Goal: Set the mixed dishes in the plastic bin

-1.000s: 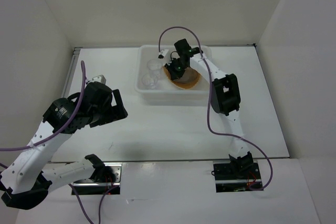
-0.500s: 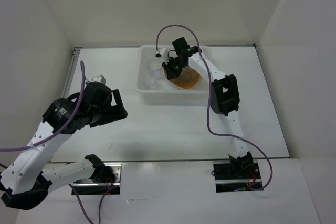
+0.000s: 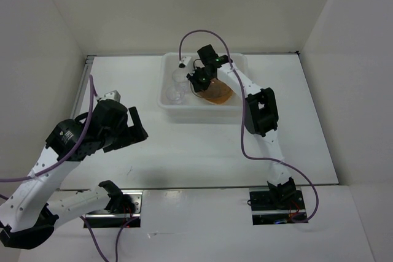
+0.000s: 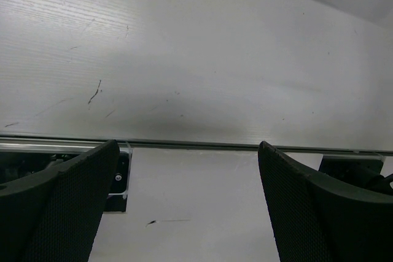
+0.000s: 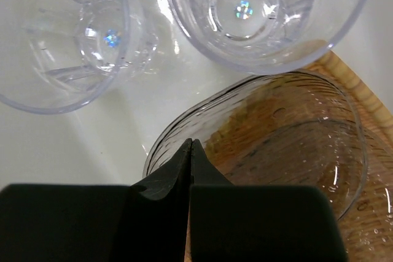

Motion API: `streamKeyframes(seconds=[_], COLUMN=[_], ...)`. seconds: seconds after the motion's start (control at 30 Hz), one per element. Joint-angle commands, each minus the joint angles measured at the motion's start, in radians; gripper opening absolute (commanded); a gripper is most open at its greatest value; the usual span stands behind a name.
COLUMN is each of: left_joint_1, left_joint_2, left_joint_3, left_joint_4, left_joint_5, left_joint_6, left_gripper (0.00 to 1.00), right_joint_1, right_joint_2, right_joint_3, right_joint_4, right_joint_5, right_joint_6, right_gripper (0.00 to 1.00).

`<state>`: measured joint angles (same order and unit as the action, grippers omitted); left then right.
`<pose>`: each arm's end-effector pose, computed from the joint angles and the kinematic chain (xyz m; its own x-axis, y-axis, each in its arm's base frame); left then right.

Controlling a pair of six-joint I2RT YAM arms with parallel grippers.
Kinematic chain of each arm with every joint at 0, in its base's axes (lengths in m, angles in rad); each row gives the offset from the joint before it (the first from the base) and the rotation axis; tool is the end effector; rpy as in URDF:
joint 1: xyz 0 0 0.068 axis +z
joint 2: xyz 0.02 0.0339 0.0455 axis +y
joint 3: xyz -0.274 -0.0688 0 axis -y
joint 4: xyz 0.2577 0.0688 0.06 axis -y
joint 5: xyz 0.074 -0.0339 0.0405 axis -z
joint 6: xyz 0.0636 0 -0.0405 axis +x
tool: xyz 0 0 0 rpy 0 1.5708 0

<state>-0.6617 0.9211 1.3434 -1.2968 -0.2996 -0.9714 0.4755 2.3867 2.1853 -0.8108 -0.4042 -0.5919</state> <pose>0.1308 -0.0781 0.3886 -0.7029 -0.4525 -0.5488 -0.2528 0.8801 -0.4018 0.4813 0.2760 0.1961 -0.2874 -0.7250 -0.6259 -0.9237 0.3826 -0.0189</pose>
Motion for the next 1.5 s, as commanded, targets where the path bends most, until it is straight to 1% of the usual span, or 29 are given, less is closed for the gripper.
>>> streamKeyframes(seconds=[0.0,0.2,0.27,0.37,0.47,0.6,0.83,1.0,1.13,1.3,1.47], left_joint_1=[0.001,0.001,0.001,0.001,0.001,0.001,0.001,0.001,0.001,0.001,0.001], left_joint_2=[-0.01,-0.019,-0.028,-0.028,-0.028,-0.037,-0.047,-0.056,-0.065,-0.065,-0.074], left_joint_3=[-0.009,-0.018,-0.018,-0.027,-0.027,-0.027,-0.027,-0.036,-0.046,-0.046,-0.055], left_joint_4=[-0.002,-0.002,-0.002,-0.002,-0.002,-0.002,-0.002,-0.002,-0.002,-0.002,-0.002], left_joint_5=[0.011,0.011,0.011,0.011,0.011,0.011,0.02,0.03,0.03,0.03,0.039], left_joint_6=[-0.012,-0.021,-0.021,-0.03,-0.03,-0.03,-0.03,-0.039,-0.039,-0.049,-0.049], left_gripper=[1.0,1.0,1.0,1.0,1.0,1.0,1.0,1.0,1.0,1.0,1.0], right_joint_1=[-0.008,-0.054,-0.064,-0.054,-0.023,-0.002,0.029,0.029,0.02,-0.009,-0.029], right_joint_2=[-0.054,-0.087,-0.112,-0.132,-0.155,-0.169,-0.158,-0.158,-0.149,-0.103,-0.092], right_joint_3=[0.007,0.025,0.037,0.047,-0.018,-0.123,-0.194,-0.217,-0.237,-0.203,-0.171], right_joint_4=[0.067,0.101,0.101,0.052,0.027,0.036,0.025,0.047,0.102,0.111,0.121], right_joint_5=[0.062,0.071,0.036,-0.01,-0.03,-0.03,-0.021,0.024,0.073,0.133,0.151], right_joint_6=[0.026,0.055,0.055,0.017,-0.026,-0.036,-0.069,-0.069,-0.055,-0.037,-0.028], right_gripper=[0.0,0.0,0.0,0.0,0.0,0.0,0.0,0.0,0.0,0.0,0.0])
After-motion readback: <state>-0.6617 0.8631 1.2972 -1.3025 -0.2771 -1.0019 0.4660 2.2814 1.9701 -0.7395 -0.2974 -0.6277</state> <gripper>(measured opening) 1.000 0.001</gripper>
